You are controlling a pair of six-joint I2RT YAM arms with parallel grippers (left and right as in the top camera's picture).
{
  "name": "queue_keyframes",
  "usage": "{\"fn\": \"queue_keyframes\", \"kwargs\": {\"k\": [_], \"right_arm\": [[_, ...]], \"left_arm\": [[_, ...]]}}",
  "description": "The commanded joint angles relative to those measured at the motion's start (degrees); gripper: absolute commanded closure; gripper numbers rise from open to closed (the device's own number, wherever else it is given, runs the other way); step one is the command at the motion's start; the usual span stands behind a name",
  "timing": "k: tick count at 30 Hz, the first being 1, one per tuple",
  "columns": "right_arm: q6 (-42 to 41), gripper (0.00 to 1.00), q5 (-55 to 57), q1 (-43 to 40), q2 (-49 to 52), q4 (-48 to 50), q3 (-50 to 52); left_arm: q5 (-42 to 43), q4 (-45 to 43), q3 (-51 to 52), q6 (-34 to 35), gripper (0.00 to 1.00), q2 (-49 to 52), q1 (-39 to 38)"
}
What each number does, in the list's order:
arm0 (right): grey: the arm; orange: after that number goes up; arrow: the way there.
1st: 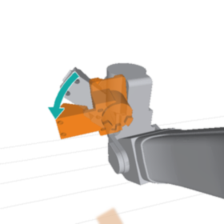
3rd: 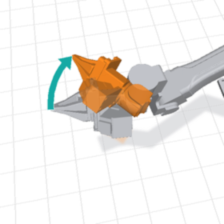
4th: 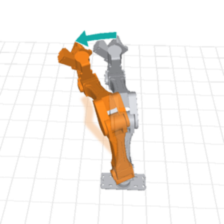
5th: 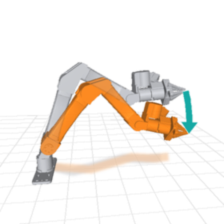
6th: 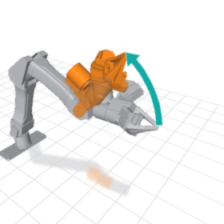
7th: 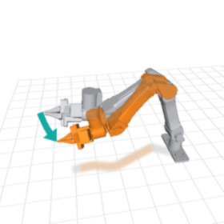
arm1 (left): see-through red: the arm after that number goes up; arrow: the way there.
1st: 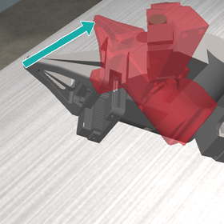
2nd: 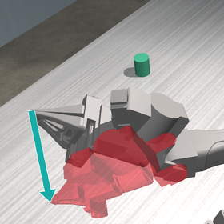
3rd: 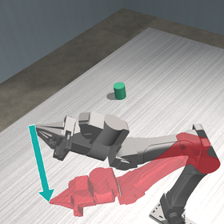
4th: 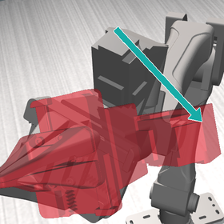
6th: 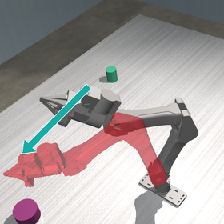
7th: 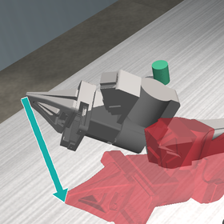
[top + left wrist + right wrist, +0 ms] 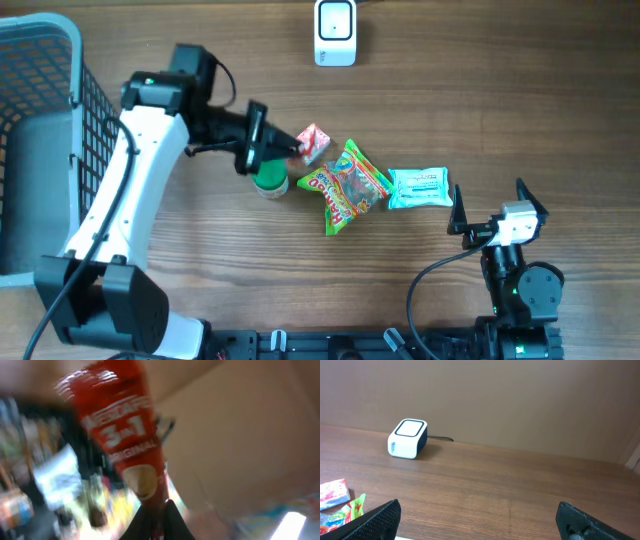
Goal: Scan the item barcode
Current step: 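Lift the Nescafe stick out of the basket over the table center, then hold the Nescafe stick against the white scanner with the left gripper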
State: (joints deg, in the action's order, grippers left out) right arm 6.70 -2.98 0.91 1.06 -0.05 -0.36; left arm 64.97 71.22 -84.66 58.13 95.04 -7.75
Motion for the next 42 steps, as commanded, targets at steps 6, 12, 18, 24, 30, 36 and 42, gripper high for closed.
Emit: {"fn": "queue_keyframes", "kwargs": {"k": [6, 12, 18, 24, 30, 36, 42], "right_arm": [[-0.68, 0.00, -0.04, -0.13, -0.46, 0.11, 0.04], [-0.70, 0.00, -0.04, -0.13, -0.46, 0.09, 0.04], [-0.68, 0.00, -0.04, -0.13, -0.46, 0.11, 0.04], [-0.68, 0.00, -0.04, -0.13, -0.46, 0.09, 0.04], [-0.68, 0.00, -0.04, -0.13, -0.46, 0.09, 0.04], [-0.70, 0.00, -0.04, -0.13, -0.46, 0.09, 0.04], [-0.70, 0.00, -0.04, -0.13, -0.46, 0.09, 0.04]], "left_arm": [[-33.05, -22.53, -0.42, 0.61, 0.96, -0.52, -3.39], [-46.90, -31.74, -0.42, -4.24, 0.96, 1.97, -10.58], [-49.75, -41.27, -1.18, -4.50, 0.96, 9.01, -11.19], [-54.71, -43.01, -11.30, -9.51, 0.96, 19.34, -11.43], [-58.03, -38.69, -27.08, -12.83, 0.97, 30.03, -11.89], [-58.01, -38.88, -36.09, -12.55, 0.96, 38.32, -12.09], [-57.99, -42.01, -40.09, -12.26, 0.97, 43.71, -12.85]]}}
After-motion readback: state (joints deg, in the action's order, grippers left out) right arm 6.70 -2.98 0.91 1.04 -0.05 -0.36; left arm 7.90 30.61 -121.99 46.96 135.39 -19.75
